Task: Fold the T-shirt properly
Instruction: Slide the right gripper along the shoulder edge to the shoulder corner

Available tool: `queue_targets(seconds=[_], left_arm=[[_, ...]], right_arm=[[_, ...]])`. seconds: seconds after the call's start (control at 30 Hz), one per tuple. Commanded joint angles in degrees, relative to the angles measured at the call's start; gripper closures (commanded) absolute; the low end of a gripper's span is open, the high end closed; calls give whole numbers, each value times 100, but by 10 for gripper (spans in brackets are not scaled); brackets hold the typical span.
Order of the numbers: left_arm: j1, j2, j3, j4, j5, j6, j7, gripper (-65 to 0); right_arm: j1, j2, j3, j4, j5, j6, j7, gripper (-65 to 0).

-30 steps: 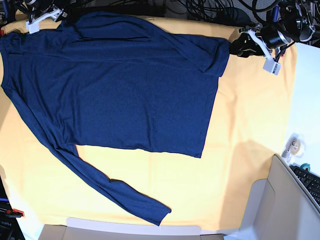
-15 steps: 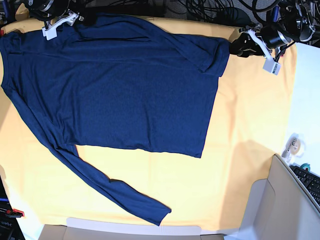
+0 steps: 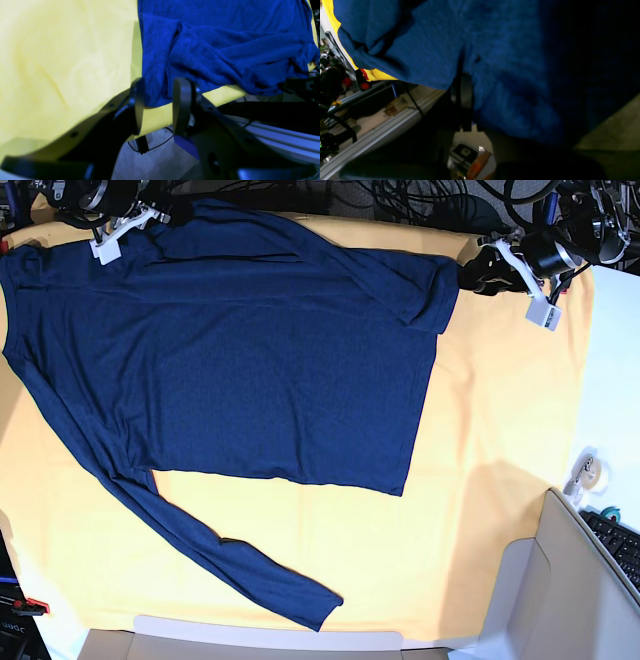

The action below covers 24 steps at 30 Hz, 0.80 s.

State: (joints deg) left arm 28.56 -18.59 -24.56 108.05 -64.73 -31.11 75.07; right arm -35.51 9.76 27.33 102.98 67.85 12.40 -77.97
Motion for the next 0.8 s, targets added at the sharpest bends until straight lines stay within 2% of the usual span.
queue_targets(seconds=[0.0, 0.13, 0.37, 0.5, 0.77], left_arm=[[6, -62, -19, 74, -107, -14, 23, -184], [6, -62, -19, 74, -107, -14, 23, -184], [6, -62, -19, 74, -107, -14, 23, -184], [6, -62, -19, 65, -107, -14, 23, -184], [6, -62, -19, 65, -107, -14, 23, -184]], right_arm=[[294, 13, -30, 142, 815, 118, 927, 0], [575, -22, -12, 142, 990, 127, 945, 0], [997, -453, 5, 142, 999, 127, 945, 0], [1085, -585, -39, 150, 999, 127, 927, 0], [645, -541, -171, 775, 1069, 127, 927, 0]])
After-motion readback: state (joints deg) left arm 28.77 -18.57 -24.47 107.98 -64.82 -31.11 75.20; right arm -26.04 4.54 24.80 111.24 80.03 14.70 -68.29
